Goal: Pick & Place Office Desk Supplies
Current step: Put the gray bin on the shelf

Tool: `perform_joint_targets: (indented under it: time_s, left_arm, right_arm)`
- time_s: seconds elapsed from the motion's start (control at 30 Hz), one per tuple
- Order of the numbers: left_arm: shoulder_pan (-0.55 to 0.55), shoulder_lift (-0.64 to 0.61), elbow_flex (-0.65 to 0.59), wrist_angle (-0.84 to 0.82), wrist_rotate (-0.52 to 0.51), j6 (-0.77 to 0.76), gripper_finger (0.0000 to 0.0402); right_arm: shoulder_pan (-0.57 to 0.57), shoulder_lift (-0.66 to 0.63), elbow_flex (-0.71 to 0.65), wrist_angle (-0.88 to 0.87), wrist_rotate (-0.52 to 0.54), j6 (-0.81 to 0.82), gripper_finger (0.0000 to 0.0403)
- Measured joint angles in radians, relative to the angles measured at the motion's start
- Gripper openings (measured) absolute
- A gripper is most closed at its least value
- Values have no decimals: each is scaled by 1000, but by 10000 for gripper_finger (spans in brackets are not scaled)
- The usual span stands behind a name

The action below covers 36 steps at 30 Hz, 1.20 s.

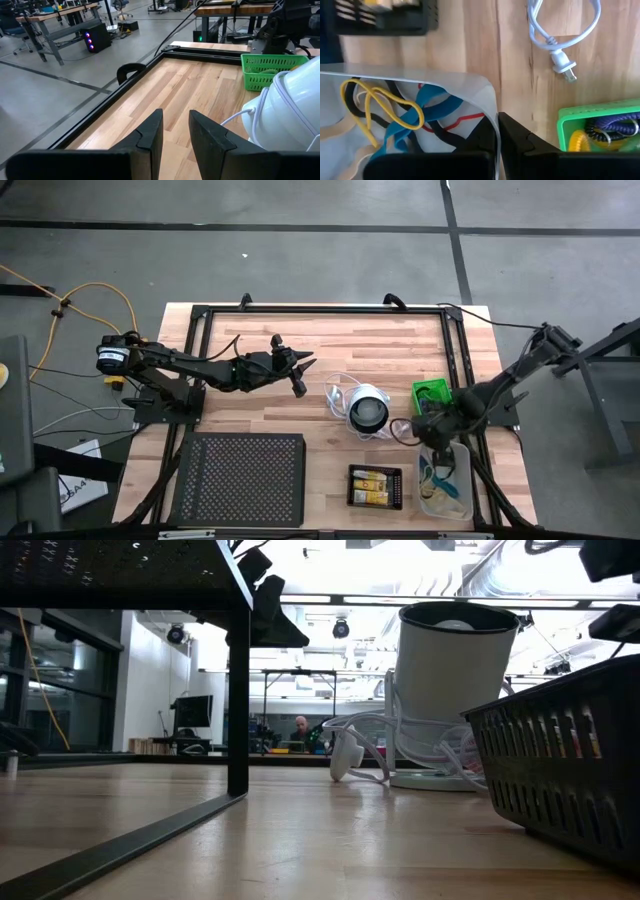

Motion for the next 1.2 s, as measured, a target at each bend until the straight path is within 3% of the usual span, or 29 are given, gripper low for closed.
perform_joint_targets:
  time_s: [0.23,0.5,1.2]
  left_arm:
    - [0,0,0,0,0,0,88]
    - [0,0,0,0,-1,0,88]
    - [0,0,0,0,-3,0,88]
  right_arm:
    - [-53,-71,0,16,-34,56,3]
    - [-87,-18,84,16,-13,80,3]
    - [-138,457,745,-187,-6,11,3]
